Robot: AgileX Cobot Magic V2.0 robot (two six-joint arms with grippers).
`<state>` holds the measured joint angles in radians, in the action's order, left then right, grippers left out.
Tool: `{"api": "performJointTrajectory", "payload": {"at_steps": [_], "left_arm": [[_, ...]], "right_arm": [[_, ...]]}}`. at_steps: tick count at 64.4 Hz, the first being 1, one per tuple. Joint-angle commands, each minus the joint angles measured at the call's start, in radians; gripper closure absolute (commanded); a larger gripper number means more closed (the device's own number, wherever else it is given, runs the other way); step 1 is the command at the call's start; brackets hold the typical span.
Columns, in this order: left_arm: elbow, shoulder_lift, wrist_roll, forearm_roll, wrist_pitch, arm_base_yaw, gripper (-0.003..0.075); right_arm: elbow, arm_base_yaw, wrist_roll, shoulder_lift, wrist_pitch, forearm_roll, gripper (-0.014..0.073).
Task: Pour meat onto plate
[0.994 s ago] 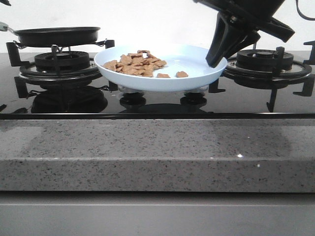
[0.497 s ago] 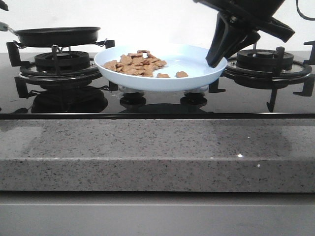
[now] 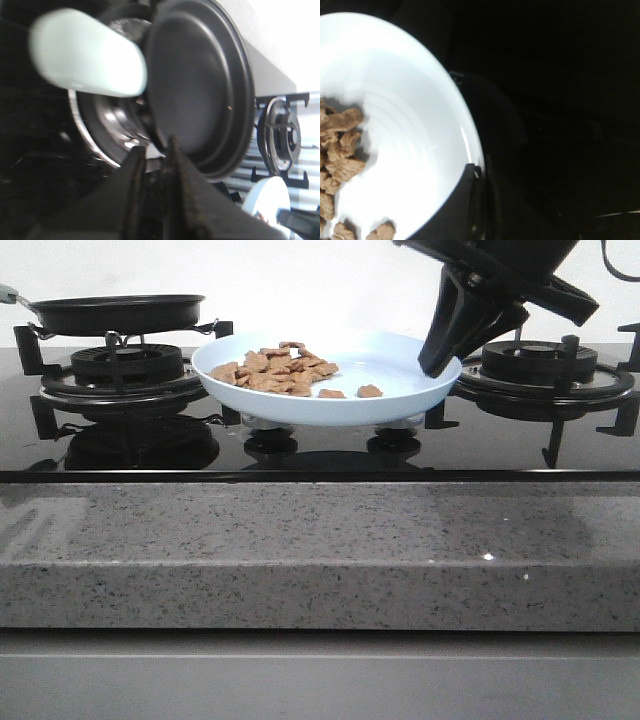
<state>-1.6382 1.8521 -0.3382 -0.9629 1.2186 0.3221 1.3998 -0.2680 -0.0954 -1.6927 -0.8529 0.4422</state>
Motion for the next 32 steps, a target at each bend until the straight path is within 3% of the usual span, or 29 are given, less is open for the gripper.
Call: {"api": "performJointTrajectory", "payload": {"at_steps": [1, 21, 32], "left_arm": [[-0.03, -0.06, 0.009, -0.063, 0.047, -0.022, 0.0704], [-0.03, -0.142, -0.026, -0.036, -0.041, -0.105, 0.072], [-0.03, -0.247, -0.053, 0.065, -0.119, -0.179, 0.0741]], "right_arm": [[0.025, -0.002, -0.011, 0.038, 0.025, 0.009, 0.0652], [0.025, -0.002, -0.011, 0.038, 0.025, 0.009, 0.0652], [0.025, -0.002, -0.011, 0.038, 0.025, 0.009, 0.0652]]}}
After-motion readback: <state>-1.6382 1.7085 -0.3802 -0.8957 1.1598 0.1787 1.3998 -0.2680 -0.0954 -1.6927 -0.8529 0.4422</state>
